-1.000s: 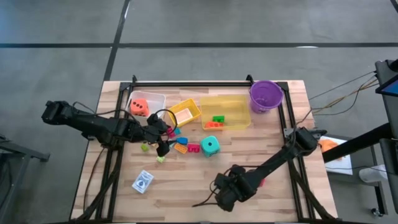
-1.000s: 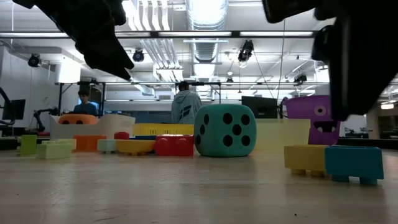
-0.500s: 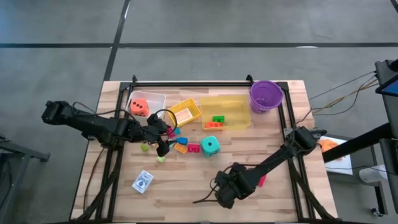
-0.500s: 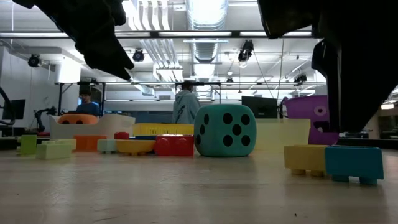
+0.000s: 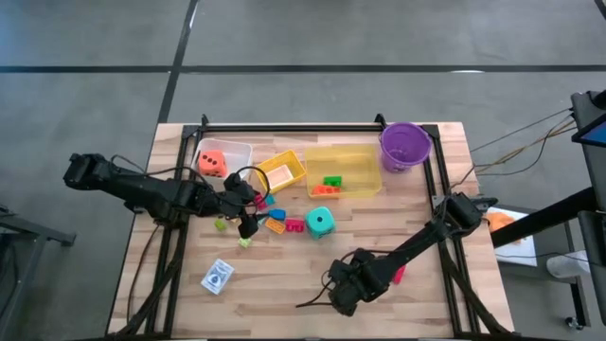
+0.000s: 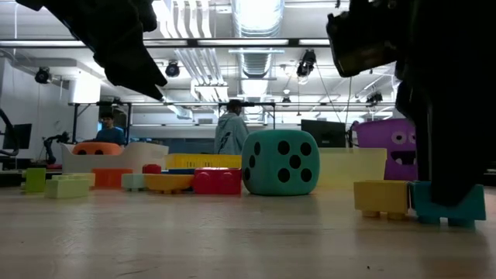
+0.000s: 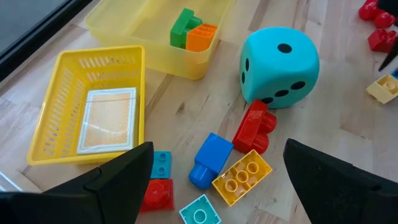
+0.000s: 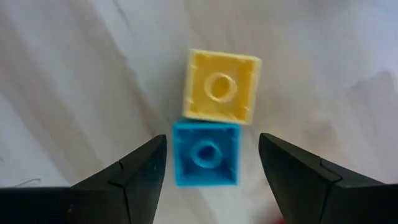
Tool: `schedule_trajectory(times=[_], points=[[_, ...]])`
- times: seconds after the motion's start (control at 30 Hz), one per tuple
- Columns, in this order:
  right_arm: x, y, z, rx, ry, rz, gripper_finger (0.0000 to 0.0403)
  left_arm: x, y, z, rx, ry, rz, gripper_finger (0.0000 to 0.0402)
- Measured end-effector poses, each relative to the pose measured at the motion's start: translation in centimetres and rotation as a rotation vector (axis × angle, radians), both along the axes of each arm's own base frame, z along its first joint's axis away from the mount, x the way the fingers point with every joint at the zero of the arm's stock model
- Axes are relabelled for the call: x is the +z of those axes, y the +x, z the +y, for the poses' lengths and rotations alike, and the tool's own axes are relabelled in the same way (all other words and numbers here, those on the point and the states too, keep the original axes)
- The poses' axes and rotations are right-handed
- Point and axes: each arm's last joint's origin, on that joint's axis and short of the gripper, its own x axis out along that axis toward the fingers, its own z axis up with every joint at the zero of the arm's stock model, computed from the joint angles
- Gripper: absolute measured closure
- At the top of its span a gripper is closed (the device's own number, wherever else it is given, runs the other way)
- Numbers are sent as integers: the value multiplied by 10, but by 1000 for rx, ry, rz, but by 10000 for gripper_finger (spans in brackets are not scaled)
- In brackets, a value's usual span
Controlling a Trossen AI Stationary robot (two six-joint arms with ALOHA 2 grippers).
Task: Pick & Place Toys
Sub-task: Put the blue game piece into the yellow bin
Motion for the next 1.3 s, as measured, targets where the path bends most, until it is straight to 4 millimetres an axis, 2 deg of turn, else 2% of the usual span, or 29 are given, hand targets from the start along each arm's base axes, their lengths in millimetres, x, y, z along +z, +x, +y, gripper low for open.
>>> schedule_trajectory(times=[0.4,0.5,0.67,0.93,1.07,1.2,1.3], points=[[-12,-6,-2,39,21,30,158,0,0,0,-1,0,0,43],[-12,-6,-3,46,17,33,190,0,0,0,-1,1,1,43],[-12,-5,-3,49,5,23,272,0,0,0,-1,1,1,43],[-10,-6,-3,14,13,18,272,0,0,0,0,0,0,43],[3,-5,-2,13,4,-35,272,0,0,0,1,-1,0,43],[25,-9,-4,7,-19,-119,272,0,0,0,1,-2,-7,43],[45,-13,-9,3,-52,-189,272,6,5,0,4,-4,-82,43]])
